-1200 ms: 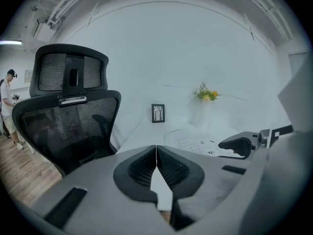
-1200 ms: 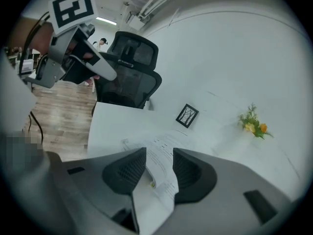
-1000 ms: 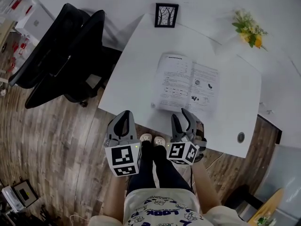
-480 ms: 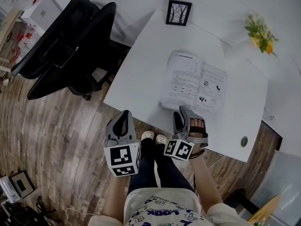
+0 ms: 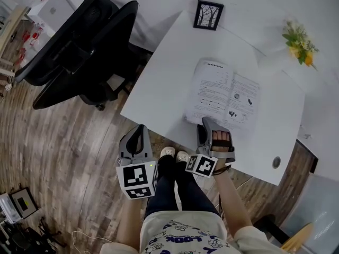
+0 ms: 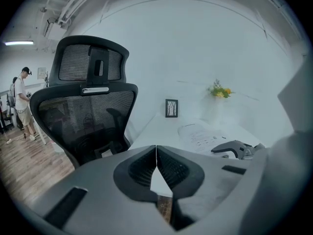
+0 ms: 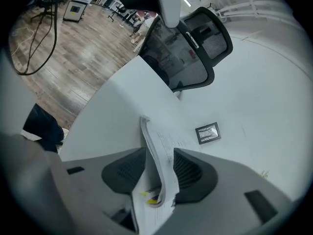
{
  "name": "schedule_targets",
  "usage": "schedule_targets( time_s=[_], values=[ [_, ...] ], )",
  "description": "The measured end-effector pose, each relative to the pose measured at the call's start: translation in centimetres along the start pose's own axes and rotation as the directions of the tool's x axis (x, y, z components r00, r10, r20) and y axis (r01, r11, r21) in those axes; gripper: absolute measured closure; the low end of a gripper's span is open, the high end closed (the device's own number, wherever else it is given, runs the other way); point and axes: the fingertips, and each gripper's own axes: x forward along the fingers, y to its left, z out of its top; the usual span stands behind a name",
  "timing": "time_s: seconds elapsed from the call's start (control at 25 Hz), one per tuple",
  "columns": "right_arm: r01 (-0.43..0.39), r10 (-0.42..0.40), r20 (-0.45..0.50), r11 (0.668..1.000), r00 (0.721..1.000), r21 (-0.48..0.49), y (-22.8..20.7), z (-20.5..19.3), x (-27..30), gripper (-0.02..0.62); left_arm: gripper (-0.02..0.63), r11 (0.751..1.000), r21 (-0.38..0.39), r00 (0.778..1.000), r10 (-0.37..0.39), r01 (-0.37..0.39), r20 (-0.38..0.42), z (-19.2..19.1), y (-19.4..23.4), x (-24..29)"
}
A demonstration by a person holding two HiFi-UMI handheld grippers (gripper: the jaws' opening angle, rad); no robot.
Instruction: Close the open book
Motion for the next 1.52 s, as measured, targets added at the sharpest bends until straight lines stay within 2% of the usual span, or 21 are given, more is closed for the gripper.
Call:
schedule_targets(
  time_s=[0.56, 0.76, 1.16, 1.52],
  values=[
    [0.021, -0.021, -0.004, 0.999, 1.000, -0.048, 0.6, 0.1, 0.9, 0.428, 0.583, 1.000, -0.024, 1.000, 0.003, -0.003, -0.004, -0.2, 0.1, 0.2],
    [0.033, -0.032, 0.022, 0.999, 0.999, -0.031, 0.3, 0.5, 0.8, 0.479, 0.582, 1.000, -0.030, 1.000, -0.002, 0.002, -0.001, 0.0, -0.2, 0.1],
    [0.026, -0.034, 0.070, 0.994, 0.997, 0.108, -1.1, 1.3, 0.1, 0.505, 0.583, 1.000, -0.023, 1.000, -0.004, 0.004, 0.012, 0.7, -0.7, -0.2],
    [0.059, -0.092, 0.117, 0.964, 0.989, 0.260, -3.1, 1.2, -1.8, 0.518, 0.583, 1.000, 0.002, 0.999, -0.029, 0.029, 0.040, 2.5, -1.9, -0.2]
  ],
)
